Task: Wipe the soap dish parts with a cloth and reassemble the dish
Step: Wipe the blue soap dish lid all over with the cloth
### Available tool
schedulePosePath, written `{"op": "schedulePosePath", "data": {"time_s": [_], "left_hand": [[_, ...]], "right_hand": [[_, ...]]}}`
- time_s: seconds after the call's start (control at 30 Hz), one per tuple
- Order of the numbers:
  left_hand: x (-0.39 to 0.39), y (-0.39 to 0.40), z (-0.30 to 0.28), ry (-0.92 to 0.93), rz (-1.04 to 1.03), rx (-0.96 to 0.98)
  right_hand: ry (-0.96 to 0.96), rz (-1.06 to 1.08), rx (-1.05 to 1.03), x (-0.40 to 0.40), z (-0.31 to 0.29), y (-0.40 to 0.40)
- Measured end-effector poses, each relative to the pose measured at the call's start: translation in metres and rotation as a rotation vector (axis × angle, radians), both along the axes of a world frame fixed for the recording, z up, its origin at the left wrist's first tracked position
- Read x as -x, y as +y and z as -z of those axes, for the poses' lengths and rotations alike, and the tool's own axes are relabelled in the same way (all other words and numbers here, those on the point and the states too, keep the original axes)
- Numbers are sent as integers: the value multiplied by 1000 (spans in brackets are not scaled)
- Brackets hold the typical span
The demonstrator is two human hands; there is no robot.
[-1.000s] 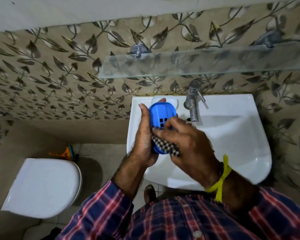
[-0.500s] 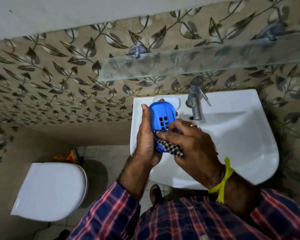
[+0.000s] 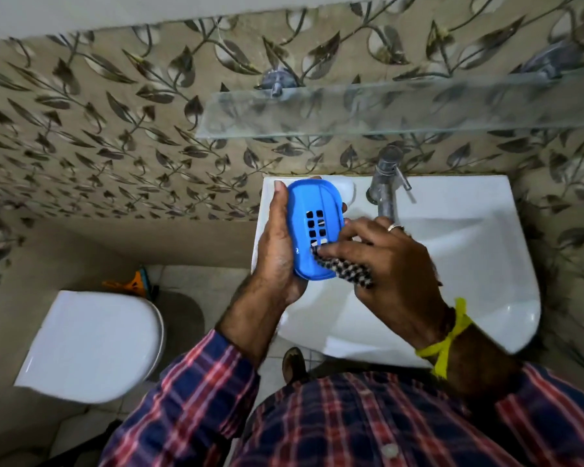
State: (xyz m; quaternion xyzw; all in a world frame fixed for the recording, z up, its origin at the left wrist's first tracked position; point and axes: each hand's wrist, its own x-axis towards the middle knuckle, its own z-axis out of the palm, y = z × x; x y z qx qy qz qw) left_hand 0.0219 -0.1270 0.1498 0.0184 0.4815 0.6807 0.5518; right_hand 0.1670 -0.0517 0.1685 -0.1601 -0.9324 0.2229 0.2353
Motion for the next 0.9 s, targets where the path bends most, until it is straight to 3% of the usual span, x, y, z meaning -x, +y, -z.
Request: {"op": "schedulePosePath", "data": {"time_s": [0.17,0.33,0.47,0.6,0.73,0.9], "left_hand": [[6,-2,1,-22,-14,-47],[-5,2,4,41,-60,6],[4,-1,-1,42,-81,-13],[-14,7,-6,45,-110,-14],[-15,8,-6,63,-113,-2],[-20,12,-14,200,-110,55]], "right_hand": [[-9,-70,-77,2,0,-3],[70,93,47,7,1,0],[12,-7,-44,2,7,-7],[151,166,55,9,2,7],[115,51,-56,14,-4,0],[153,186,52,19,-9,9]]}}
